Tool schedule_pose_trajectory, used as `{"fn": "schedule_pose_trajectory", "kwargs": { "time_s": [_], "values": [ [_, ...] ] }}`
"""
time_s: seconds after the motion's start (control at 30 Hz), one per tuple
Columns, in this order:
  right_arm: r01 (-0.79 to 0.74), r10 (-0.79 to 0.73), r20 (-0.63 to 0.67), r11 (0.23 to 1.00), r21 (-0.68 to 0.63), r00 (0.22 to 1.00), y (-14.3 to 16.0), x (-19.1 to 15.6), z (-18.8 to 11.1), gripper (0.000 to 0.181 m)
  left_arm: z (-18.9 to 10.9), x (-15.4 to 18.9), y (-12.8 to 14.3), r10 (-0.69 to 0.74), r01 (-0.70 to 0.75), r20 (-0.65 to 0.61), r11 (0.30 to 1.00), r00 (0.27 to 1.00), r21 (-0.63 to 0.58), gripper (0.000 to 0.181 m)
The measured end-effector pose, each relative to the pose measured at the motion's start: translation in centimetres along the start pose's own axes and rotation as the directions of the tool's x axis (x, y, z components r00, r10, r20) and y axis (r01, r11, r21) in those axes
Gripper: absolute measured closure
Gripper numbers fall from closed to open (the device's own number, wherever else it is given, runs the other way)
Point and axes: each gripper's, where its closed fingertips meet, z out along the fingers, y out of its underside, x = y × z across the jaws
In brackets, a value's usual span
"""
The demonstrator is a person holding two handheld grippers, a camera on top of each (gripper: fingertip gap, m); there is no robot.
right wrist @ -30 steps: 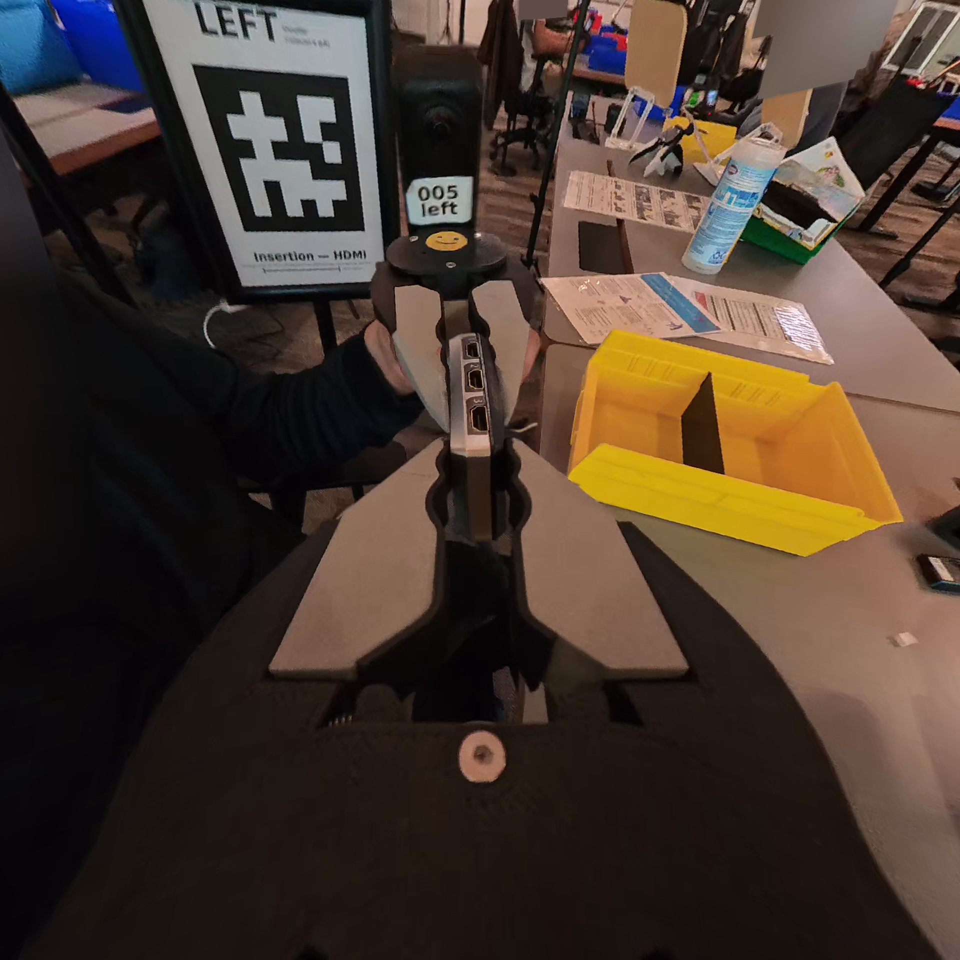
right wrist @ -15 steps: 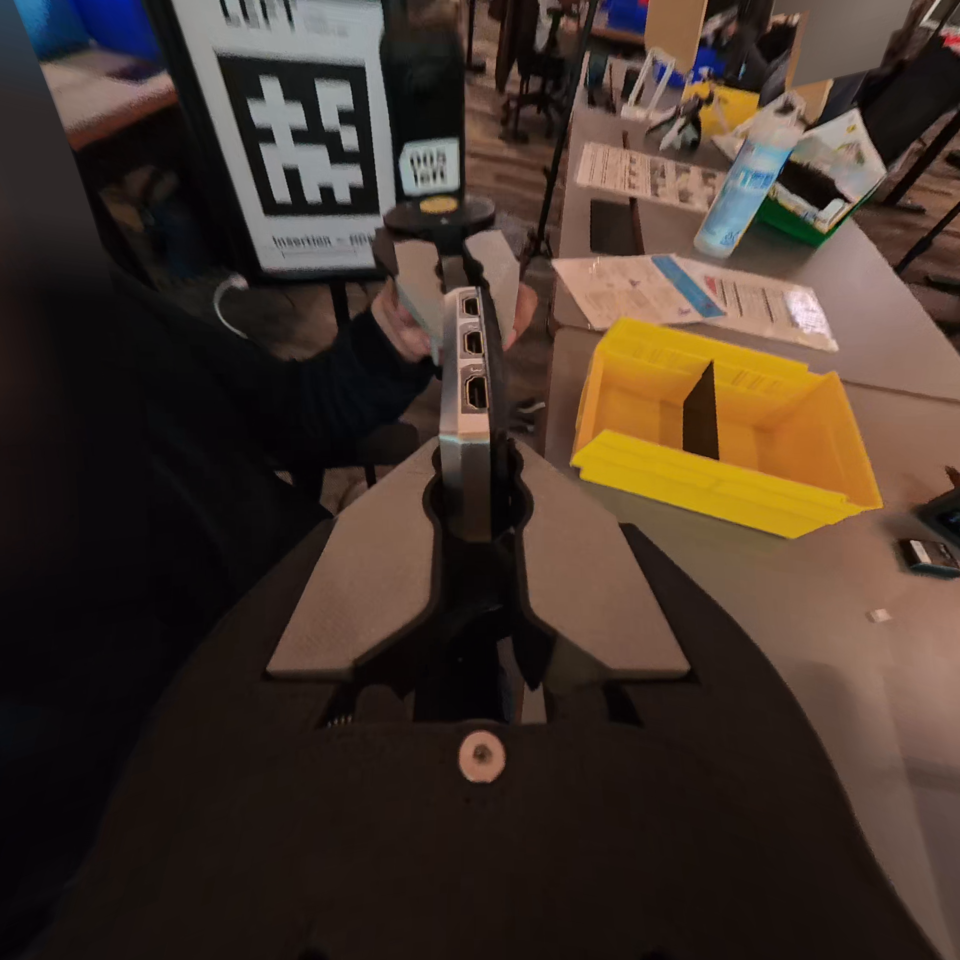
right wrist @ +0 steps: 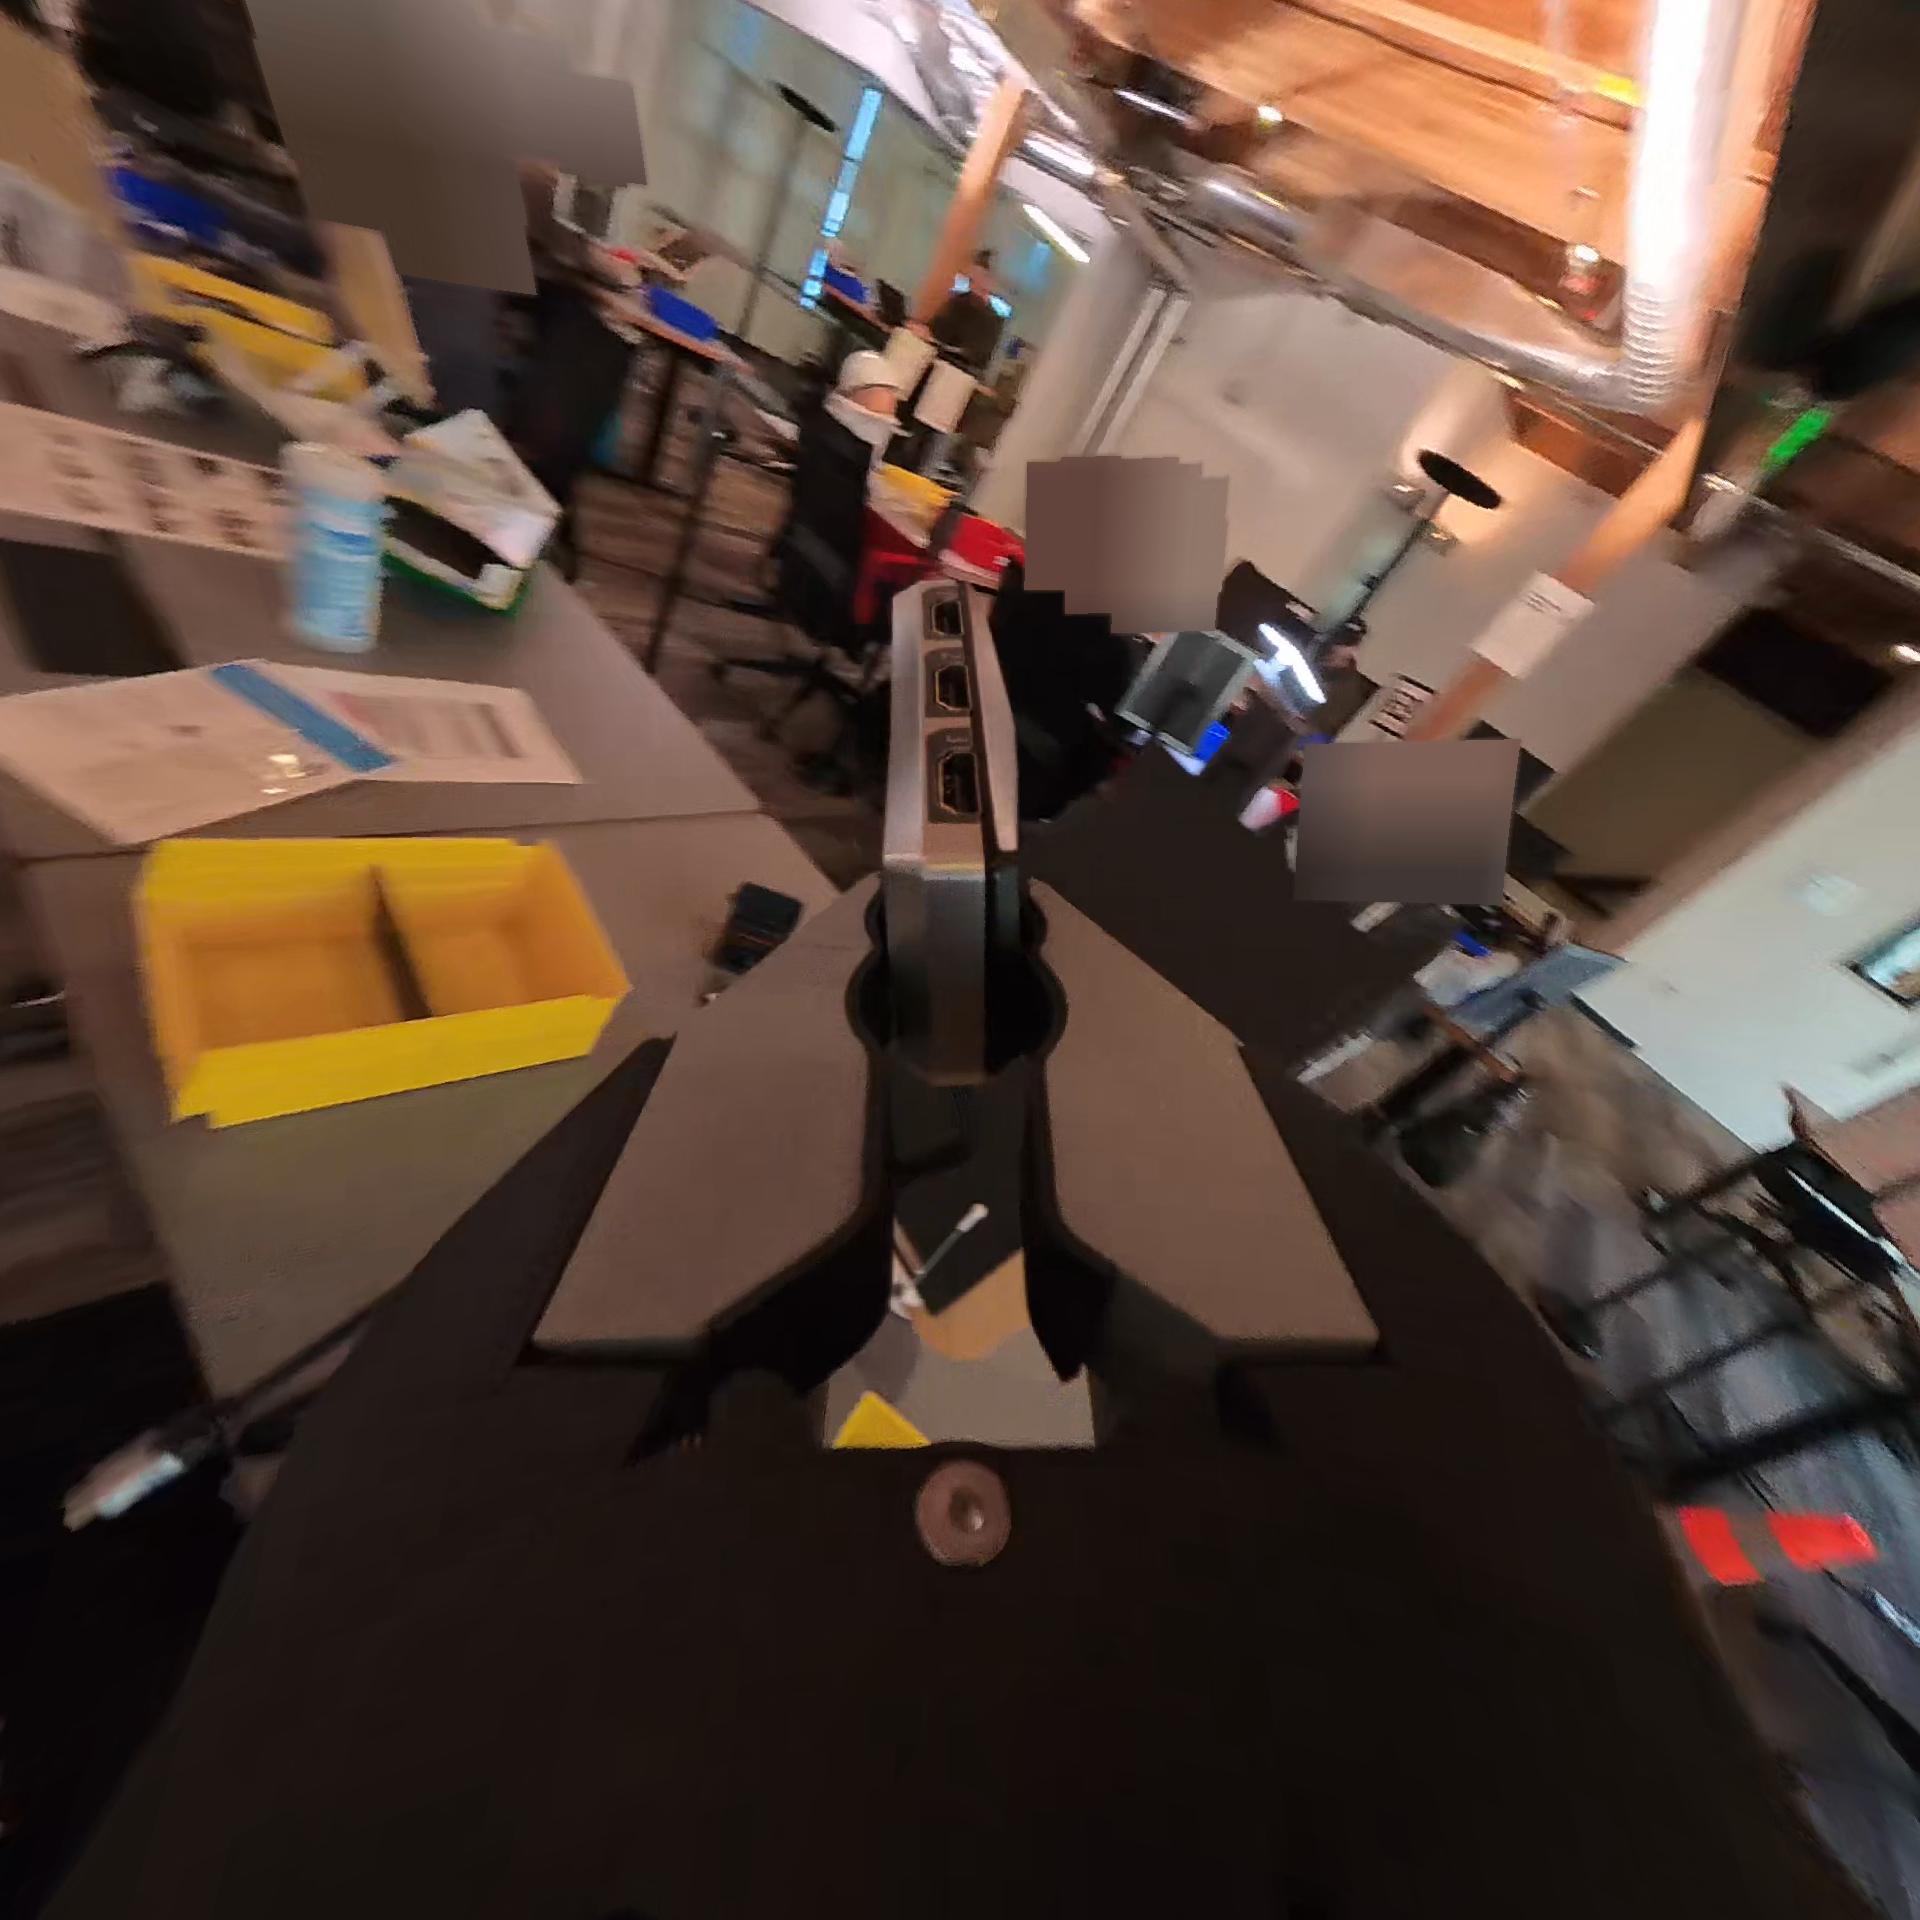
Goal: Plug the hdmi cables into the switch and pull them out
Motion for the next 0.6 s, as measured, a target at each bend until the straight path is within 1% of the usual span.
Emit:
{"fn": "schedule_pose_trajectory", "kwargs": {
  "time_s": [0.1, 0.23, 0.3, 0.37, 0.47, 0.53, 0.6],
  "values": [
    [0.003, -0.01, -0.118, 0.998, -0.056, 0.993, 0.9, 4.4, 0.5, 0.162, 0.7, 0.0, 0.8, 0.001, -0.001, -0.004, 1.0, 1.0, -0.024, 0.181],
    [-0.031, 0.01, -0.186, 0.993, -0.111, 0.982, 2.6, 7.9, 2.0, 0.163, 1.7, -0.4, 2.0, -0.008, 0.007, -0.003, 0.998, 1.0, -0.055, 0.181],
    [-0.041, 0.021, -0.228, 0.996, -0.082, 0.974, 2.0, 9.4, 2.1, 0.163, 2.2, -0.5, 2.6, -0.015, 0.015, -0.005, 0.998, 1.0, -0.066, 0.181],
    [-0.05, 0.039, -0.267, 0.998, -0.035, 0.963, 0.6, 11.0, 1.7, 0.163, 2.7, -0.7, 3.3, -0.031, 0.03, -0.011, 0.996, 0.999, -0.081, 0.181],
    [-0.063, 0.055, -0.394, 0.998, -0.007, 0.918, -1.0, 14.6, 0.5, 0.163, 3.4, -0.7, 4.4, -0.06, 0.057, -0.031, 0.992, 0.998, -0.109, 0.181],
    [-0.057, 0.04, -0.429, 0.998, -0.028, 0.903, -0.7, 15.8, 0.4, 0.163, 3.8, -0.7, 4.8, -0.062, 0.058, -0.034, 0.992, 0.997, -0.114, 0.181],
    [-0.065, 0.025, -0.447, 0.995, -0.075, 0.894, 1.0, 16.3, 0.8, 0.163, 4.0, -0.7, 5.2, -0.067, 0.061, -0.042, 0.99, 0.997, -0.126, 0.181]
  ]
}}
